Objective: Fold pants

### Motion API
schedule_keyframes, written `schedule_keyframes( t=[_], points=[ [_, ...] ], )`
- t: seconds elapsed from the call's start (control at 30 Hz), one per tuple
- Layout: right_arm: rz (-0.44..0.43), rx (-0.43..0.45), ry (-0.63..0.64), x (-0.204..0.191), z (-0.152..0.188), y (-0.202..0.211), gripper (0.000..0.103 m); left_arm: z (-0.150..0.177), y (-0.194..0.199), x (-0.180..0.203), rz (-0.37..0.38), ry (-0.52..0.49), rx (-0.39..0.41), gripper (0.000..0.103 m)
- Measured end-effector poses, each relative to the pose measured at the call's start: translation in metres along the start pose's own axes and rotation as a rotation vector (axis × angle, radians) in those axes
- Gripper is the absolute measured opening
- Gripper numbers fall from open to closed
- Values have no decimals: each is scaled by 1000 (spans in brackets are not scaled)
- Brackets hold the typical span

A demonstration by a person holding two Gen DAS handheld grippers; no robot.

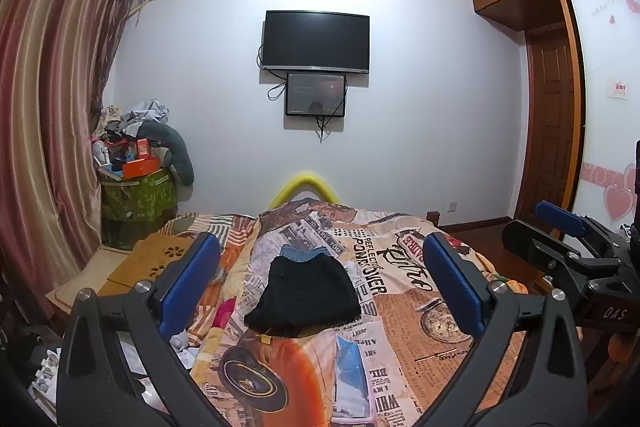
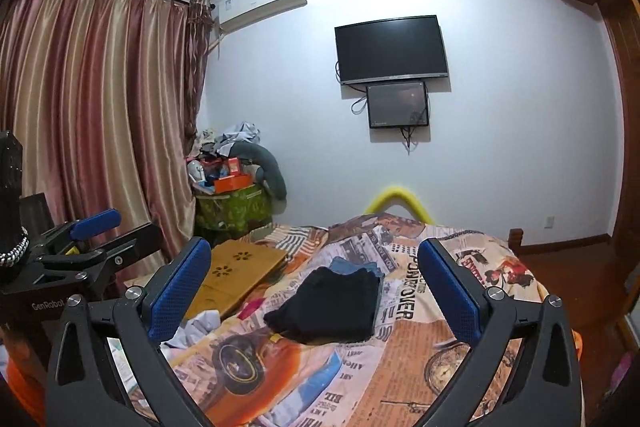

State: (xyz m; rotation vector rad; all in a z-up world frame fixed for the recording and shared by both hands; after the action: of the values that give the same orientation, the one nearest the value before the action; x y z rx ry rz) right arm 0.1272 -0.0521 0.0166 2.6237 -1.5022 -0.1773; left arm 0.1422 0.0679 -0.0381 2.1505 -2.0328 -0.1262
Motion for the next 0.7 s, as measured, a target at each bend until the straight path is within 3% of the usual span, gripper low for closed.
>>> schedule_keyframes(
  t=[0.7],
  points=[
    [2,-32,-4,1,-3,3,103,4,-6,1,22,-8,-22,102]
  ],
)
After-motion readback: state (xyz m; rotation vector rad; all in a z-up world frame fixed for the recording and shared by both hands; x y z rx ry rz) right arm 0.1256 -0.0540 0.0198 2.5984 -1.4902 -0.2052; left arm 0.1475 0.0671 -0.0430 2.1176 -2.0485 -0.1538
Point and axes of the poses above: each gripper's, at about its wrist camera, not at the fingertips, and y roughly against the way its jaws point, x to its right, z to its underside, the point moved 8 cm from there along -y, roughly the way its jaws point, and after that the axes turned 2 degrees about y, right-handed, at the moved point
